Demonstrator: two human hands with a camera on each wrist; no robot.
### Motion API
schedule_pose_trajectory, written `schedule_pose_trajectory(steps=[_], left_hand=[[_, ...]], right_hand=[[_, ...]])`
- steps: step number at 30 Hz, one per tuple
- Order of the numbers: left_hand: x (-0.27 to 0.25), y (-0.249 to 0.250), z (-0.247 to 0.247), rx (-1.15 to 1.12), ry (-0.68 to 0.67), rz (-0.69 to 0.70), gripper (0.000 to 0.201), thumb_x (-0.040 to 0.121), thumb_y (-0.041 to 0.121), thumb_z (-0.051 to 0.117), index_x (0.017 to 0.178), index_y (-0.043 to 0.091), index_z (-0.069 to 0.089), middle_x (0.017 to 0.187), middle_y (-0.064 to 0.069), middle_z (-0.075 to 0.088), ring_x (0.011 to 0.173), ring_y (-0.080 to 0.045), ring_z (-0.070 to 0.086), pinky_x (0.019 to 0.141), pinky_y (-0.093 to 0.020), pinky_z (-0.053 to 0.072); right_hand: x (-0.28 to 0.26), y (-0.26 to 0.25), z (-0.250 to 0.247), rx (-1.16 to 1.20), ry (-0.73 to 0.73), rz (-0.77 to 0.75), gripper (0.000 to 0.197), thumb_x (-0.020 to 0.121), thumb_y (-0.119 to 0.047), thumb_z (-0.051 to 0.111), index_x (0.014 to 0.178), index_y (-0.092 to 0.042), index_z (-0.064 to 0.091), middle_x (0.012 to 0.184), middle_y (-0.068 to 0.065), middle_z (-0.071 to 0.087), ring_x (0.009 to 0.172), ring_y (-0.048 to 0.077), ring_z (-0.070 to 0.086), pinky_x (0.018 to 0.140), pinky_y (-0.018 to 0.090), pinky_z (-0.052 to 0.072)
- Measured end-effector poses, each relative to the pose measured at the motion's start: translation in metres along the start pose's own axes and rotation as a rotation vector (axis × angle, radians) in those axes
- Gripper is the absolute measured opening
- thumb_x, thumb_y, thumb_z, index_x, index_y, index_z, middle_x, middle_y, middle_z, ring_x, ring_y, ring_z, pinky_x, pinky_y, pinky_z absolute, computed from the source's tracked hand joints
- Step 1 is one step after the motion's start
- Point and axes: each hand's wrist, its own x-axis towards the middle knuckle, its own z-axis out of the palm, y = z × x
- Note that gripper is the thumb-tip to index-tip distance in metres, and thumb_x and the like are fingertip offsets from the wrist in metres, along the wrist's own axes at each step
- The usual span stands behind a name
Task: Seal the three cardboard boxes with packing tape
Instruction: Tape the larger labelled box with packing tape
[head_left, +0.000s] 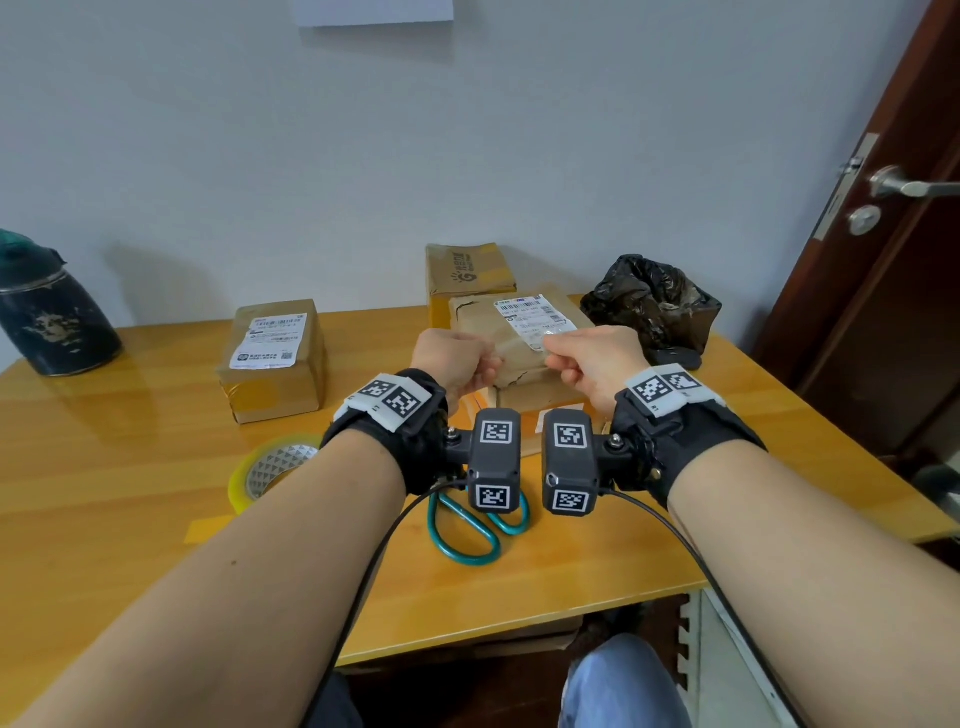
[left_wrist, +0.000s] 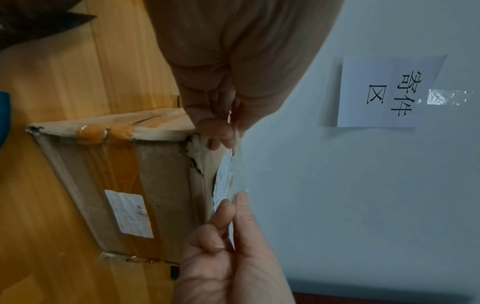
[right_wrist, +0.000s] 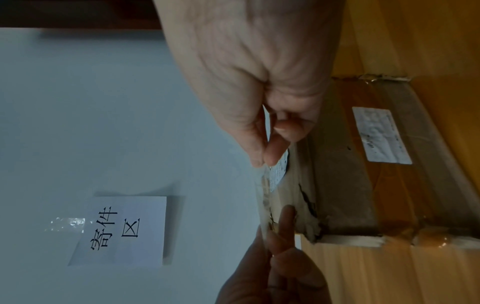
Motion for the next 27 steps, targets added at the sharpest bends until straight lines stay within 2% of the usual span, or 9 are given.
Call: schedule_pose_trajectory(steps=[4, 8, 11, 16, 18, 21, 23, 25, 27], left_hand=[[0.001, -0.002, -0.005, -0.033, 0.035, 0.007, 0.004, 0.092, 0.000, 0.059, 0.089, 0.001, 0.061, 0.071, -0.011, 0.063, 0.047, -0.010, 0.054, 0.047, -0.017, 0.051], [0.000, -0.004, -0.010, -0.060, 0.068, 0.033, 0.005, 0.092, 0.002, 0.059, 0.089, 0.002, 0.062, 0.065, -0.007, 0.061, 0.045, -0.008, 0.054, 0.049, -0.017, 0.051], [0.000, -0.005, -0.016, -0.095, 0.097, 0.017, 0.006, 0.092, 0.003, 0.060, 0.088, 0.002, 0.064, 0.064, -0.007, 0.061, 0.049, -0.010, 0.054, 0.049, -0.017, 0.050], [0.001, -0.008, -0.026, -0.161, 0.162, -0.017, 0.014, 0.091, -0.001, 0.058, 0.079, 0.004, 0.062, 0.064, -0.008, 0.060, 0.051, -0.011, 0.053, 0.047, -0.016, 0.049], [0.002, -0.009, -0.030, -0.168, 0.180, -0.026, 0.014, 0.091, -0.001, 0.058, 0.078, 0.003, 0.063, 0.063, -0.007, 0.060, 0.049, -0.011, 0.052, 0.045, -0.015, 0.048], [0.002, -0.011, -0.035, -0.173, 0.199, -0.046, 0.014, 0.090, -0.003, 0.058, 0.078, 0.003, 0.063, 0.061, -0.007, 0.060, 0.046, -0.010, 0.050, 0.044, -0.015, 0.047], [0.003, -0.012, -0.036, -0.176, 0.201, -0.057, 0.015, 0.090, -0.002, 0.058, 0.078, 0.003, 0.063, 0.061, -0.007, 0.060, 0.045, -0.009, 0.050, 0.044, -0.015, 0.047], [0.004, -0.013, -0.037, -0.184, 0.198, -0.067, 0.016, 0.091, -0.001, 0.058, 0.077, 0.004, 0.062, 0.061, -0.007, 0.059, 0.046, -0.010, 0.050, 0.043, -0.015, 0.047], [0.004, -0.015, -0.038, -0.197, 0.194, -0.081, 0.016, 0.091, 0.001, 0.059, 0.077, 0.006, 0.061, 0.062, -0.006, 0.059, 0.049, -0.010, 0.051, 0.043, -0.016, 0.046]], right_hand=[[-0.001, -0.002, 0.004, -0.018, -0.020, -0.008, 0.011, 0.079, -0.002, 0.073, 0.085, -0.002, 0.065, 0.073, 0.013, 0.067, 0.059, 0.013, 0.060, 0.049, 0.020, 0.041], [-0.003, -0.004, 0.009, -0.034, -0.041, -0.030, 0.013, 0.080, -0.002, 0.073, 0.089, 0.000, 0.064, 0.072, 0.012, 0.066, 0.058, 0.012, 0.059, 0.047, 0.018, 0.041], [-0.002, -0.006, 0.014, -0.111, -0.053, -0.042, 0.022, 0.080, -0.003, 0.074, 0.098, 0.003, 0.064, 0.074, 0.011, 0.066, 0.062, 0.013, 0.061, 0.049, 0.019, 0.041], [-0.003, -0.016, 0.030, -0.317, -0.089, -0.039, 0.019, 0.082, -0.006, 0.072, 0.098, 0.002, 0.063, 0.069, 0.008, 0.064, 0.059, 0.013, 0.057, 0.051, 0.020, 0.040], [-0.003, -0.020, 0.035, -0.428, -0.132, -0.040, 0.015, 0.085, -0.008, 0.069, 0.095, 0.001, 0.064, 0.069, 0.006, 0.065, 0.065, 0.015, 0.056, 0.055, 0.021, 0.039], [0.000, -0.025, 0.043, -0.589, -0.170, -0.016, 0.011, 0.087, -0.013, 0.066, 0.091, -0.003, 0.065, 0.068, 0.002, 0.067, 0.057, 0.012, 0.050, 0.062, 0.022, 0.041], [0.002, -0.027, 0.045, -0.610, -0.186, 0.021, 0.012, 0.085, -0.015, 0.067, 0.091, -0.006, 0.065, 0.060, -0.001, 0.068, 0.058, 0.011, 0.051, 0.063, 0.022, 0.042], [0.004, -0.026, 0.048, -0.613, -0.203, 0.038, 0.012, 0.083, -0.016, 0.069, 0.090, -0.007, 0.064, 0.053, -0.003, 0.067, 0.066, 0.014, 0.055, 0.067, 0.023, 0.043], [0.005, -0.025, 0.049, -0.620, -0.184, 0.017, 0.012, 0.082, -0.015, 0.070, 0.088, -0.007, 0.063, 0.061, 0.000, 0.071, 0.069, 0.015, 0.056, 0.071, 0.026, 0.045]])
